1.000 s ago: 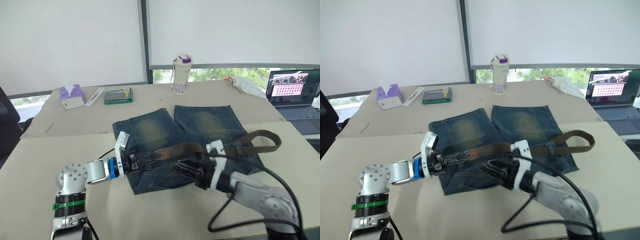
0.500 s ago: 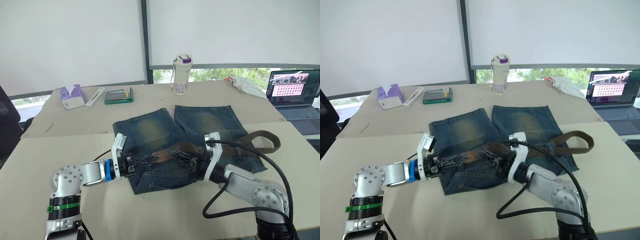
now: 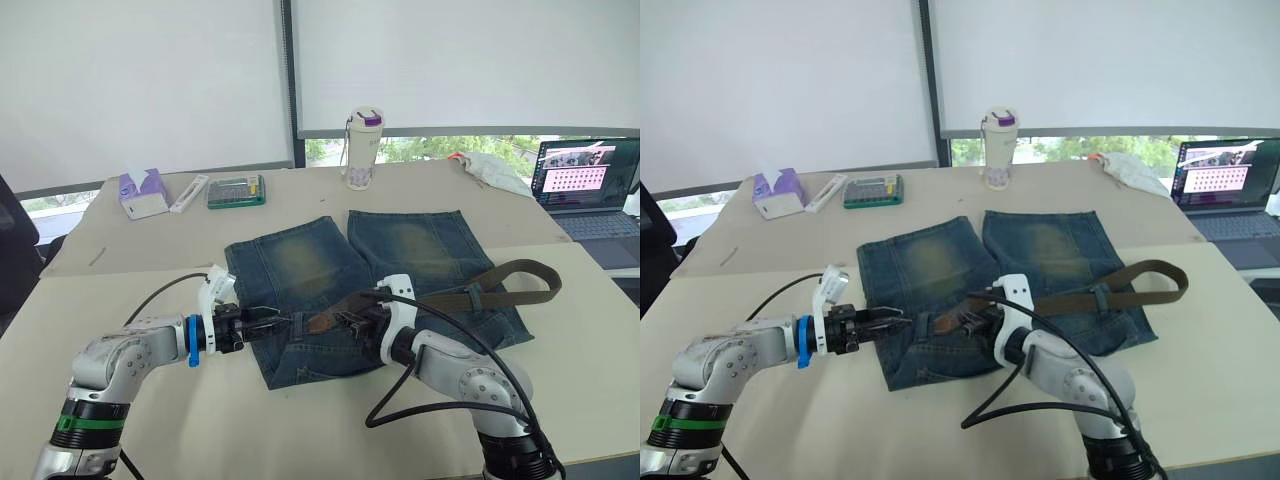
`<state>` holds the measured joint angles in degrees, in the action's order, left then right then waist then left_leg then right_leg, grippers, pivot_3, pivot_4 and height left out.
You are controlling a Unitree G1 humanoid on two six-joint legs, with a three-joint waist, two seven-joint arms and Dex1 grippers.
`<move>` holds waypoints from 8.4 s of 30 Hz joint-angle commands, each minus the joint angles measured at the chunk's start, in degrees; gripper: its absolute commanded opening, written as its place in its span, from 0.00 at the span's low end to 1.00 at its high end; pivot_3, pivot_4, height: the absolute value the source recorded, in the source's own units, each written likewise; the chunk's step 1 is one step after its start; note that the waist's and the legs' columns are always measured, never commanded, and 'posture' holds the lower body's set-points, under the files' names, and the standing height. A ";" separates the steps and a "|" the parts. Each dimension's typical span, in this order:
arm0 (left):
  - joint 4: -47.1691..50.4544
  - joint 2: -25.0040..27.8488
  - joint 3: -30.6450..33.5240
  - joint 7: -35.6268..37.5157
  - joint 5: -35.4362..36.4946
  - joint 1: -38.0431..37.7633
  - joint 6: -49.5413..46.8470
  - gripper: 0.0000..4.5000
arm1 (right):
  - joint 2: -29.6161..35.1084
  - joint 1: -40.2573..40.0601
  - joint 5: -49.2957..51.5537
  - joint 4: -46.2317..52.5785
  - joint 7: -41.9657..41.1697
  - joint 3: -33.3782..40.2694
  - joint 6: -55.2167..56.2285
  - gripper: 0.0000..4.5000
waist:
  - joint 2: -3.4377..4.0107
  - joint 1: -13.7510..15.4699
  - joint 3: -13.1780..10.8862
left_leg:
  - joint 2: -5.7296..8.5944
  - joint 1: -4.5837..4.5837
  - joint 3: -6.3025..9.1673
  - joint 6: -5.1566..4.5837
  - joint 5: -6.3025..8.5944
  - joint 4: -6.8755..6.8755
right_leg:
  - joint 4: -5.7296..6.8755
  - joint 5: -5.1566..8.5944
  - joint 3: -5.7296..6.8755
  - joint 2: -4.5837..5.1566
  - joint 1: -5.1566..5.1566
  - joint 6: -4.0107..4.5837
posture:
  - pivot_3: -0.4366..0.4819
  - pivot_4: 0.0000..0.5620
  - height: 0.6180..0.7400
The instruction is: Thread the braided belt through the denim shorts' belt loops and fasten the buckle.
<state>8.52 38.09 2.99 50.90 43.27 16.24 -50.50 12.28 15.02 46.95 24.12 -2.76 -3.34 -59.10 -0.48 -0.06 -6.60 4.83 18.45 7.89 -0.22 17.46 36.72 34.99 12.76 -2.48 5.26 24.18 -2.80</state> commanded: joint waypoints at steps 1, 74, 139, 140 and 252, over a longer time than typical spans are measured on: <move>1.41 2.61 -0.41 3.25 -5.26 -1.90 8.03 0.89 | -1.38 -0.30 -1.26 0.81 -0.21 -0.34 1.05 0.00 | 0.02 -0.24 0.00 | -0.02 -0.01 0.00 -0.10 0.06 0.00 | 0.01 0.00 0.00 -0.02 0.01 0.00 | 0.48 0.27 1.00; 0.47 -4.81 13.93 -8.23 12.06 -9.40 -17.57 0.89 | -10.83 4.12 -10.69 -16.66 -27.81 -7.40 5.62 0.00 | 0.50 -2.31 0.36 | -0.83 -0.26 -0.26 0.09 0.43 0.00 | 0.02 -0.14 0.01 -0.79 0.09 0.28 | 0.48 0.27 1.00; -44.31 10.77 14.98 -8.97 -14.73 -5.20 19.11 0.00 | 10.53 2.12 -35.80 -11.80 -22.09 -18.27 7.42 0.00 | 0.02 -0.30 1.06 | -0.89 -0.75 -0.27 0.20 0.53 -0.05 | -0.07 -0.05 0.18 -0.82 -0.13 0.47 | 0.48 0.27 1.00; -47.78 11.09 15.44 -9.90 -15.63 -3.96 21.53 0.00 | 10.68 2.17 -35.91 -11.65 -22.32 -18.17 7.53 0.00 | 0.02 -0.34 1.11 | -0.89 -0.82 -0.28 0.22 0.55 -0.06 | -0.04 -0.03 0.18 -0.81 -0.17 0.49 | 0.48 0.27 1.00; -28.53 -1.13 -23.50 10.57 -37.20 20.75 24.02 0.04 | 33.81 37.32 -52.80 -52.35 -55.40 -20.24 29.25 0.17 | 0.17 -0.42 0.13 | -1.14 -0.27 -0.97 0.38 0.44 0.28 | 0.02 -0.15 0.19 -0.84 0.02 0.63 | 0.48 0.27 1.00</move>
<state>-13.85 37.16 -20.07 66.43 11.72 35.36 -31.04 47.49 51.33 -5.69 -29.16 -61.48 -26.51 -32.16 -0.31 -0.48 -6.46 3.71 18.14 6.93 0.16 17.90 37.00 35.01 12.57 -2.28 4.43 24.15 -2.14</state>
